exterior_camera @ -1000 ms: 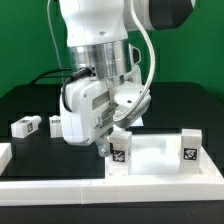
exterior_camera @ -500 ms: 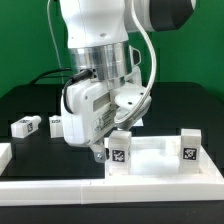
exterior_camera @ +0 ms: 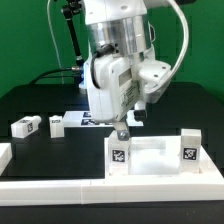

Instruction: Assemble square table

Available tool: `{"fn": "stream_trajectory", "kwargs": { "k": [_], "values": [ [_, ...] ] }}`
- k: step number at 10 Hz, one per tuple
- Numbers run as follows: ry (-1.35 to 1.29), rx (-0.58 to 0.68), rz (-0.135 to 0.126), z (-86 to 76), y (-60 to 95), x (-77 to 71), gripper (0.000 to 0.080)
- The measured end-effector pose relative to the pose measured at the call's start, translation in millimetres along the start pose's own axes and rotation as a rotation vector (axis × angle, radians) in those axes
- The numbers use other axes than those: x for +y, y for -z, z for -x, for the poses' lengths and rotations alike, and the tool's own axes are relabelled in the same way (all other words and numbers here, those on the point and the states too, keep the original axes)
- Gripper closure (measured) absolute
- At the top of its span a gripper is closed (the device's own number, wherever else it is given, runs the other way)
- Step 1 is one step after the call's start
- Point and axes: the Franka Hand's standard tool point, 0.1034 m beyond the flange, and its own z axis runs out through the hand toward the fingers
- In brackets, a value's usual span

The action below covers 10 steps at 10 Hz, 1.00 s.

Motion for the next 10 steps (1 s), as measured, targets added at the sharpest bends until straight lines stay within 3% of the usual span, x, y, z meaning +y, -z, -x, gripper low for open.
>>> {"fn": "stream_trajectory", "kwargs": {
  "k": [3, 4, 6, 8, 9, 10],
  "values": [
    [0.006, 0.001, 0.004, 1.8, -0.7, 1.4, 0.015],
    [0.031, 0.0, 0.028, 9.5, 0.5, 6.3, 0.015],
    [0.115, -0.002, 0.051, 24.4, -1.3, 25.5, 0.015],
    [0.219, 0.005, 0.081, 21.9, -9.1, 43.8, 0.015],
    [0.219, 0.004, 0.097, 21.9, -10.3, 47.1, 0.015],
    [0.218, 0.004, 0.095, 21.9, -10.4, 46.3, 0.015]
  ]
}}
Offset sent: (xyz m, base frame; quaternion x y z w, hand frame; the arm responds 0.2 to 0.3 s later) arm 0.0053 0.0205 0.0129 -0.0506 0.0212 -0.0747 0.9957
